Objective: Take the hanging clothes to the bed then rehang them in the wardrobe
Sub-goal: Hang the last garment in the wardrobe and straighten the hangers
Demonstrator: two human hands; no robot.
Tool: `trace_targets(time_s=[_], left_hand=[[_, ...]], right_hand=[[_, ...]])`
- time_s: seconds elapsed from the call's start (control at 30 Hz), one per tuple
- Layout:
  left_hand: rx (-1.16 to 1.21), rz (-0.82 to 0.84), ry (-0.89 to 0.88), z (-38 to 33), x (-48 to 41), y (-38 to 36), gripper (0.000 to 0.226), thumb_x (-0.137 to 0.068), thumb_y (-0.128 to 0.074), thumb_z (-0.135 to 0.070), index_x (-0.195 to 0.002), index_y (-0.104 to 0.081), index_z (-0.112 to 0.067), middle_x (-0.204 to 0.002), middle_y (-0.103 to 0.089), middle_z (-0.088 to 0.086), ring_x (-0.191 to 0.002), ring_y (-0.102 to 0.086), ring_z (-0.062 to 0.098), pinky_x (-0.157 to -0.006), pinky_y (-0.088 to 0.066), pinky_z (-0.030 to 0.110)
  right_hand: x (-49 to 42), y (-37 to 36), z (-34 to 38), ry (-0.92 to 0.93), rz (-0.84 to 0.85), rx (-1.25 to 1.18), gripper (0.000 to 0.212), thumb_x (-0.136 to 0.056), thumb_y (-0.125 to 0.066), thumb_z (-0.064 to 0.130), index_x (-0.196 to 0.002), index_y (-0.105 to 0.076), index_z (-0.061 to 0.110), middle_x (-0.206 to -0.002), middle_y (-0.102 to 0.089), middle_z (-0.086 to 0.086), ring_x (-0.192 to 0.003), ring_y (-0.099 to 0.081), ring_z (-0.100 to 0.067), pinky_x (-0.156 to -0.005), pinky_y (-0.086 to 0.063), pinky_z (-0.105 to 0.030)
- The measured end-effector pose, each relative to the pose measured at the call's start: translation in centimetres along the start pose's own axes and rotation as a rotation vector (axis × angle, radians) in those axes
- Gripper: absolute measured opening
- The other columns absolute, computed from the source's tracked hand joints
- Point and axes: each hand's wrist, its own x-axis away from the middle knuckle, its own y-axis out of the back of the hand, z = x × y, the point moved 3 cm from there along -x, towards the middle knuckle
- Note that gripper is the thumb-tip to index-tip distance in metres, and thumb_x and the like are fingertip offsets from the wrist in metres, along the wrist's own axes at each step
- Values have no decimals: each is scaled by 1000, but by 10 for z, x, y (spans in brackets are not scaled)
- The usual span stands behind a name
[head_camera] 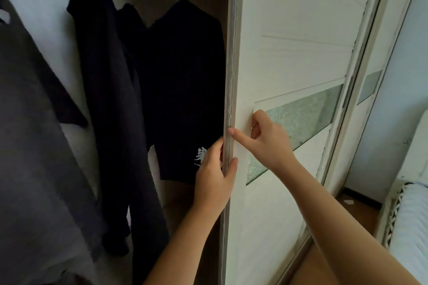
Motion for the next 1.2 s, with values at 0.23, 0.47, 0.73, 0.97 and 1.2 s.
trace_targets(time_s=[0.23,0.47,0.73,0.97,1.2], left_hand=[[-197,-67,-18,-9,55,81,52,-90,-51,-32,-138,-38,-19,-132,-50,-3,-122,-47,10,-103,-41,29],[-631,-311,-339,-48,114,170,40,-87,-48,-26,-125,-46,-16,-125,-56,4,-117,-43,13,-96,-41,30],[-949,-742,-444,-76,160,271,42,-88,-53,-23,-128,-43,-16,-137,-44,12,-132,-33,25,-111,-23,30],[-803,-879,-135,-62,182,326,62,-88,-47,-37,-141,-22,-18,-149,-26,16,-138,-22,22,-110,-26,35],[-382,-710,-53,-58,191,343,44,-90,-40,-32,-132,-27,-37,-139,-39,-14,-127,-37,-8,-102,-38,14]], right_hand=[[39,-20,67,48,52,-62,52,-72,-63,57,-85,-46,9,-70,-55,-1,-65,-55,-21,-55,-37,-22],[74,-42,137,101,92,-164,52,-70,-64,57,-84,-41,13,-66,-50,7,-61,-49,-13,-53,-32,-15],[105,-62,207,219,171,-223,48,-73,-64,54,-78,-38,13,-61,-44,5,-55,-44,-13,-51,-33,-19],[128,-78,254,280,302,-320,38,-78,-63,45,-87,-45,13,-62,-46,9,-62,-53,-18,-58,-41,-28],[146,-90,293,338,359,-401,31,-83,-61,37,-95,-50,11,-75,-66,-9,-68,-65,-27,-67,-53,-42]])
